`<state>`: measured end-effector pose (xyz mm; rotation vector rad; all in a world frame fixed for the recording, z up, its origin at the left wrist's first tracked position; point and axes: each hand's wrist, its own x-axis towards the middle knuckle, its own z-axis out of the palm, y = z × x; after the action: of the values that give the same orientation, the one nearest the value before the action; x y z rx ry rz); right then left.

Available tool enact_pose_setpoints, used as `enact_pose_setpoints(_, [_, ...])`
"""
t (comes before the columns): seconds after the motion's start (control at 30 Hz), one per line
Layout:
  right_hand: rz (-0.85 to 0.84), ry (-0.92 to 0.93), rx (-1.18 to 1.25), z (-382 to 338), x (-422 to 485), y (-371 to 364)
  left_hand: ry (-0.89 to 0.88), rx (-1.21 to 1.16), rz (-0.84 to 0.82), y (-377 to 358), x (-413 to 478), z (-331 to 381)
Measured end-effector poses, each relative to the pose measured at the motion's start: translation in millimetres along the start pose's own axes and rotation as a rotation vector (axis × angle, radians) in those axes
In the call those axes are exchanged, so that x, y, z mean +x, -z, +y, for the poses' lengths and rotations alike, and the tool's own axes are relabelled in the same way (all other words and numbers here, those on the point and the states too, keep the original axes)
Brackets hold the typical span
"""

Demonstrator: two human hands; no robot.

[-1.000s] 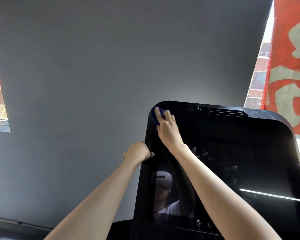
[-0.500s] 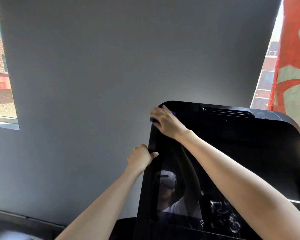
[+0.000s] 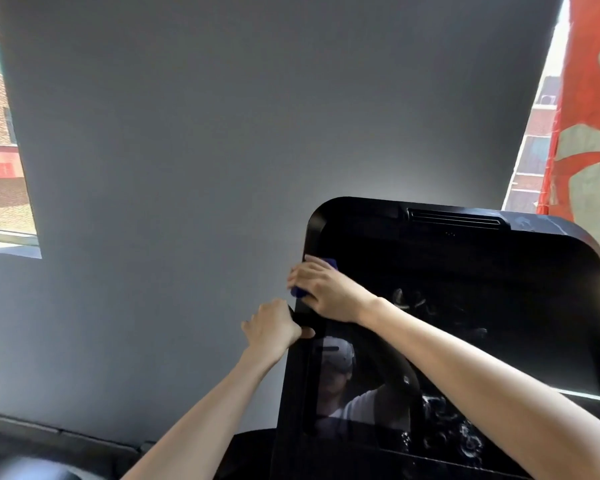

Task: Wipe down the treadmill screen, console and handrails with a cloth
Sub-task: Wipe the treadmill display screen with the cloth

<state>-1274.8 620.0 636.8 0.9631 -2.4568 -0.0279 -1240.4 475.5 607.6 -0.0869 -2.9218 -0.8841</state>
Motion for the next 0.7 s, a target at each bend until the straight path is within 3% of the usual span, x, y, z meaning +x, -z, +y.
enact_pose_setpoints(0.1, [-0.182,0.132,0.006,-2.5,-9.5,7.8,0.032,-0.039,0.023,0.4,-6.5,2.3])
enact_pose_setpoints(0.17, [-0.202,0.128,-0.081,9.0,2.4,20.3,0.036,-0.046,0.021,0.7,-8.7,3.2])
enact_pose_setpoints(0.3, [0.133,-0.267,-0.099,36.3,40.6,37.9,0.039,-0.055,0.018,-1.4,-8.7,2.7])
enact_pose_setpoints(0.37, [0.185,-0.332,-0.087,28.3,45.2,28.7,0.047,-0.069,0.015,-1.8,-8.5,3.2])
enact_pose_setpoints(0.5, [0.005,0.055,-0.101,-8.4,-4.7,-18.9,0.067,-0.059,0.021,-0.8,-8.9,3.4])
enact_pose_setpoints(0.6, [-0.050,0.233,-0.168,-6.1,-29.0,-18.1,0.063,-0.043,0.025,-2.2,-11.7,1.9])
enact_pose_setpoints(0.63, [-0.048,0.238,-0.209,1.4,-26.7,-11.8,0.064,-0.049,0.012,-2.0,-12.3,2.1])
enact_pose_setpoints(0.7, [0.060,0.067,-0.203,20.9,-17.3,7.2,0.067,-0.056,-0.013,0.2,-11.1,4.1])
